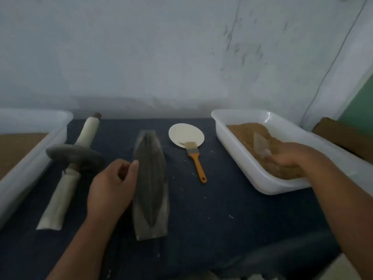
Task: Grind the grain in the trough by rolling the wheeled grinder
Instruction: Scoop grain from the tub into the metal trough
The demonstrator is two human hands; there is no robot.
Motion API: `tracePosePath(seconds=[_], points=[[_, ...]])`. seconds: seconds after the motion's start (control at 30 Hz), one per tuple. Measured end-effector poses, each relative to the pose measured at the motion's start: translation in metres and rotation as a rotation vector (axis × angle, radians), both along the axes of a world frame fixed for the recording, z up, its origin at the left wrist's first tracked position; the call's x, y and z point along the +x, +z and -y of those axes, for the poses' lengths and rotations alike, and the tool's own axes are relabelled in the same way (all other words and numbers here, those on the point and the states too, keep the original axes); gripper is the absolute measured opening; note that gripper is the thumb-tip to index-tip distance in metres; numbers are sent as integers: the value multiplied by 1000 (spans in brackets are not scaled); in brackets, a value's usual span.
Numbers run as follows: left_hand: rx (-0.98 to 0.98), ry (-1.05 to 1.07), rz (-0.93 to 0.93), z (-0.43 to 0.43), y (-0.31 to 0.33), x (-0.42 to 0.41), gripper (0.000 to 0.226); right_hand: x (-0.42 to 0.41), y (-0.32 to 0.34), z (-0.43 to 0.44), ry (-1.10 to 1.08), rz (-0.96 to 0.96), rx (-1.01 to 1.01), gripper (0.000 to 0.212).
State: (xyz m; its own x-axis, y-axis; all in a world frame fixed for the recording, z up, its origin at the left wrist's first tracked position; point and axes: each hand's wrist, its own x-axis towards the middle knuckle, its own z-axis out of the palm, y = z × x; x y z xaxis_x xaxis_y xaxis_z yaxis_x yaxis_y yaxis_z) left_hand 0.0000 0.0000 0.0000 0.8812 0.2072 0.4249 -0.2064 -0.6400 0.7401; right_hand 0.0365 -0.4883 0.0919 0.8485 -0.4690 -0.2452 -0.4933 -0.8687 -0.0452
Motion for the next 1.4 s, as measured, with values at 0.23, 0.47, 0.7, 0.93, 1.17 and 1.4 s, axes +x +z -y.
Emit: tracePosePath(seconds=[0.23, 0.47, 0.7, 0.93, 1.17, 1.4], points=[[-21, 16, -11, 0, -2, 3, 35, 0, -5, -10, -23, -1, -93, 88], [-36, -4, -44, -1, -5, 5, 29, -9, 50, 9, 55, -10, -92, 61], [-24, -10, -66, 0, -6, 7, 35, -50, 109, 42, 128, -161, -129, 25], [-15, -19, -69, -1, -2, 4, 16, -21, 58, 2, 260, -294, -180, 41], [-17, -22, -68, -1, -3, 6, 15, 50, 13, -40, 197, -104, -25, 70], [-42, -26, -87, 0, -4, 9, 13, 60, -5, -37, 287, -55, -79, 42]])
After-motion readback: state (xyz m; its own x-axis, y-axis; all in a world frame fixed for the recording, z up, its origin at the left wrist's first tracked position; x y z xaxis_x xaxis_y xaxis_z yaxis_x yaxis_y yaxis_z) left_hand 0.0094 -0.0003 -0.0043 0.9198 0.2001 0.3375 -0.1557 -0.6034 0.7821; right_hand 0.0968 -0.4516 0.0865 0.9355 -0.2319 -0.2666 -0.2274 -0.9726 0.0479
